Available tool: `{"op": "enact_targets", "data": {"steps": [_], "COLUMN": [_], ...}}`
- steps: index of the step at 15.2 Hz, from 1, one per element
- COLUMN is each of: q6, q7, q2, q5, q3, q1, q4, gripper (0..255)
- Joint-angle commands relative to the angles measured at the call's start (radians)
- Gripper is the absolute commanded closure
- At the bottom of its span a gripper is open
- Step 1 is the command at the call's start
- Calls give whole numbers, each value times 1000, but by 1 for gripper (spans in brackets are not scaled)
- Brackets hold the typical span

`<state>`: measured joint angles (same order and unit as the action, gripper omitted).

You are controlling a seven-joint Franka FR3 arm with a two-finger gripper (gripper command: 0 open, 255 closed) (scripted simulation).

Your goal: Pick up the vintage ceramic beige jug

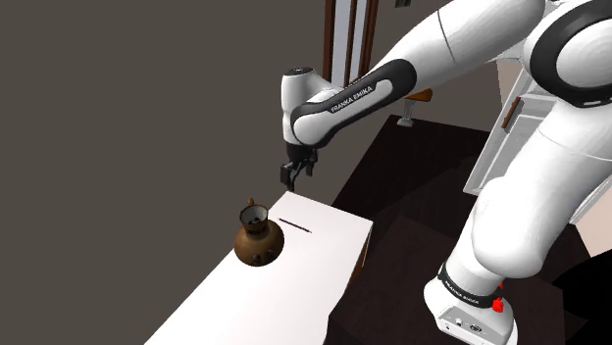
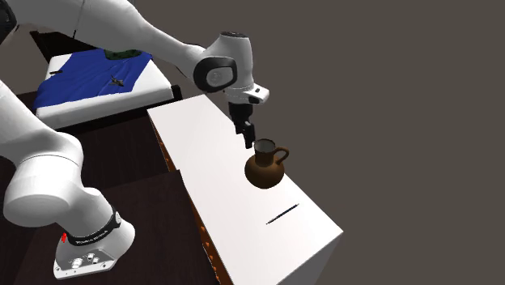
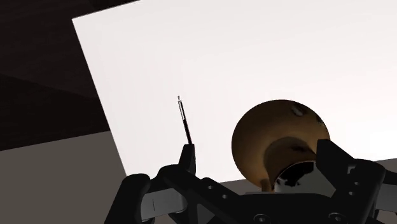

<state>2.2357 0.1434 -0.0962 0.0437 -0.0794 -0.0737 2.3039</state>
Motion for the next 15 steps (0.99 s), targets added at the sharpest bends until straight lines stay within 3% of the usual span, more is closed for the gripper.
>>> {"op": "enact_targets", "data": {"steps": [1,8,15], "q6": [48,161,216], "q7": [25,103,155], "q2": [75,339,564], "q5": [12,71,115], "q3": [-10,-19,-7], "q1": [-6,-34,-70], "q4": [-32,-197,-379], "gripper": [0,0,0]}}
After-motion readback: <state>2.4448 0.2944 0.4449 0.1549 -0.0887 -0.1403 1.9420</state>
